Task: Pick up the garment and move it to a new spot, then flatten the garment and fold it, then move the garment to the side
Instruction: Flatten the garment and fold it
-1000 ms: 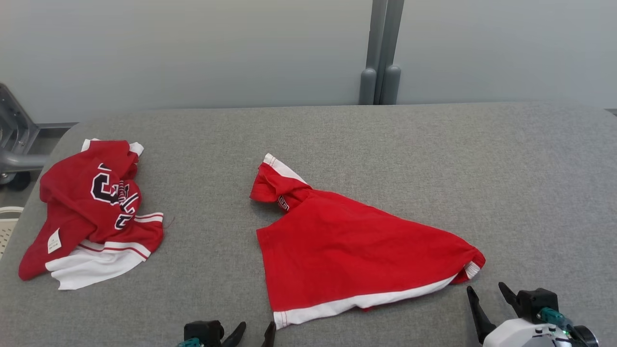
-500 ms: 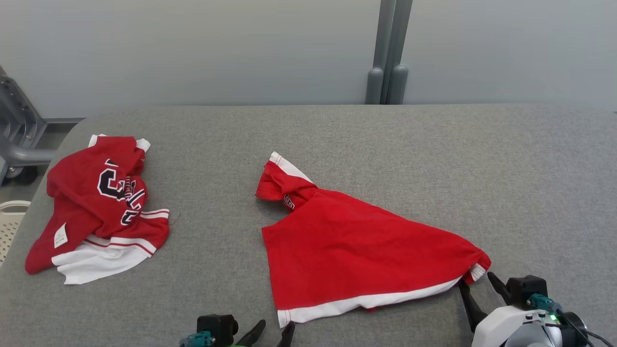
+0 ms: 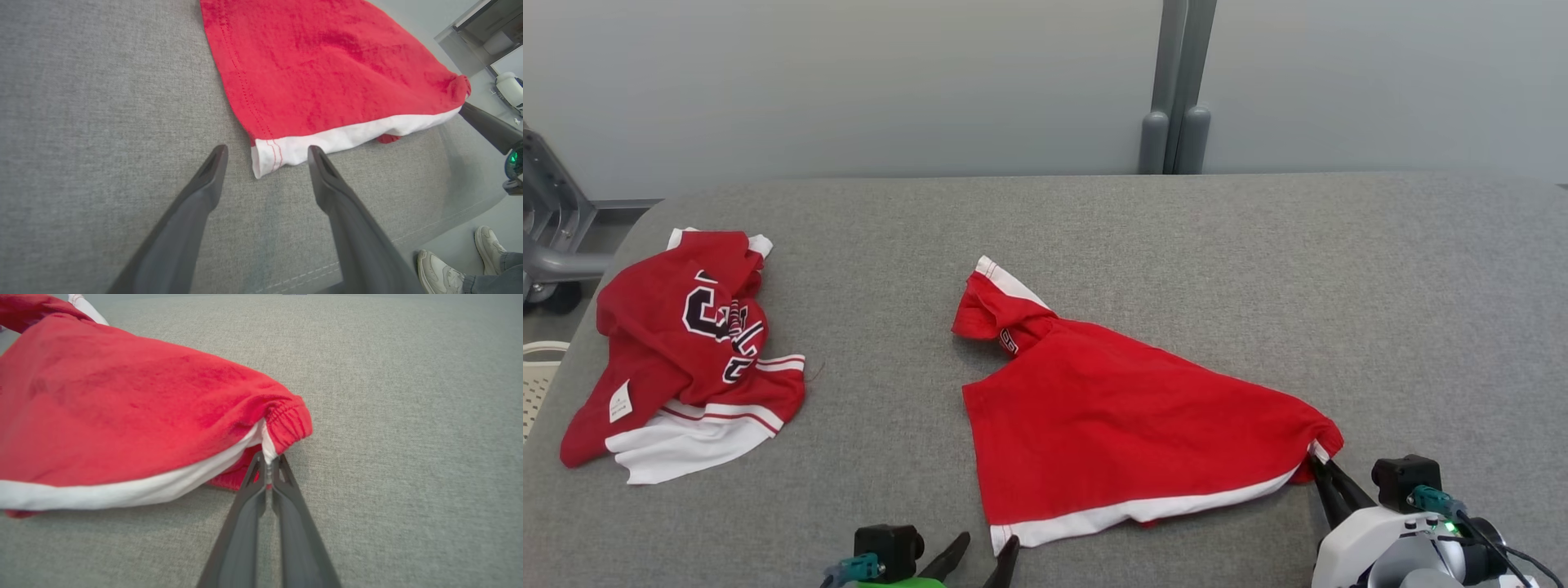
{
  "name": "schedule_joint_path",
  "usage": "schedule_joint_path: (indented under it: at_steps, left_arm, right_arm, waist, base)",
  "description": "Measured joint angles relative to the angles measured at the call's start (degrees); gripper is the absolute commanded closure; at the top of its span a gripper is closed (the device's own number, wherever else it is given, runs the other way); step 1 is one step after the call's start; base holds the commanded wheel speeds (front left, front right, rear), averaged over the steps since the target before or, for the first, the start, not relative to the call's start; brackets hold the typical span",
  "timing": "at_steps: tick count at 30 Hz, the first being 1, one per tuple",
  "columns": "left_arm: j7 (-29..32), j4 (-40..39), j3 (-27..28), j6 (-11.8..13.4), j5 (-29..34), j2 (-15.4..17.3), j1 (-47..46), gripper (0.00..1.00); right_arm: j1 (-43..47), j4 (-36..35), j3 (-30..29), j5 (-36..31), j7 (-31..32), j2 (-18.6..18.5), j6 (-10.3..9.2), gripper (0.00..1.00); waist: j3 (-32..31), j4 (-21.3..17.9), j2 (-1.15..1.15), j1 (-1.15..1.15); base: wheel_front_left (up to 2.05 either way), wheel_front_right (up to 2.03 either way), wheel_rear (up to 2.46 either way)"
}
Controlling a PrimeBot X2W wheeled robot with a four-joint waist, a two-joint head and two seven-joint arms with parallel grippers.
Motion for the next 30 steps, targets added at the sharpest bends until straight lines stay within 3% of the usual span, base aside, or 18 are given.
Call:
schedule_joint_path:
  at_steps: [8, 20, 23, 25, 27, 29, 30]
  left_arm:
    - [-0.4, 1.1, -1.4, 0.0, -1.6, -0.2, -0.4, 0.0]
    - [-3.6, 9.4, -2.9, 0.1, -2.2, -0.6, -3.9, 0.0]
    - [-4.3, 10.4, -3.7, 0.1, -2.7, -0.7, -4.6, 0.19]
    - [-4.8, 10.8, -4.5, 0.1, -3.2, -0.5, -4.8, 0.49]
    - [-5.1, 11.2, -5.4, 0.1, -3.5, -0.2, -4.9, 0.55]
    - [-5.5, 11.6, -6.2, 0.1, -3.8, -0.1, -5.3, 0.69]
    - [-5.8, 11.6, -6.5, 0.1, -4.2, -0.1, -5.4, 0.87]
  right_arm:
    - [0.0, -0.4, 1.2, 0.8, 0.0, -0.4, 0.0, 1.0]
    - [-0.7, -1.7, 2.4, 1.4, 0.0, -0.7, 0.0, 1.0]
    - [-0.8, -1.9, 2.5, 1.4, 0.0, -0.7, 0.0, 1.0]
    - [-0.9, -2.0, 2.5, 1.4, 0.0, -0.7, 0.0, 1.0]
    - [-0.9, -2.1, 2.4, 1.4, 0.0, -0.7, 0.0, 1.0]
    - [-0.9, -2.2, 2.3, 1.4, 0.0, -0.7, 0.0, 1.0]
    - [-0.9, -2.3, 2.3, 1.4, 0.0, -0.7, 0.0, 1.0]
  waist:
    - [0.1, -0.8, 0.0, 0.0]
    - [0.4, -2.3, 0.0, 0.0]
    - [0.6, -2.5, 0.0, 0.0]
    - [0.7, -2.7, 0.0, 0.0]
    - [0.7, -2.6, 0.0, 0.0]
    - [0.7, -2.5, 0.0, 0.0]
    - [0.7, -2.5, 0.0, 0.0]
  base:
    - [0.0, 0.0, 0.0]
    - [0.0, 0.0, 0.0]
    - [0.0, 0.0, 0.0]
    - [0.0, 0.0, 0.0]
    - [0.0, 0.0, 0.0]
    - [0.0, 0.0, 0.0]
    - [0.0, 0.0, 0.0]
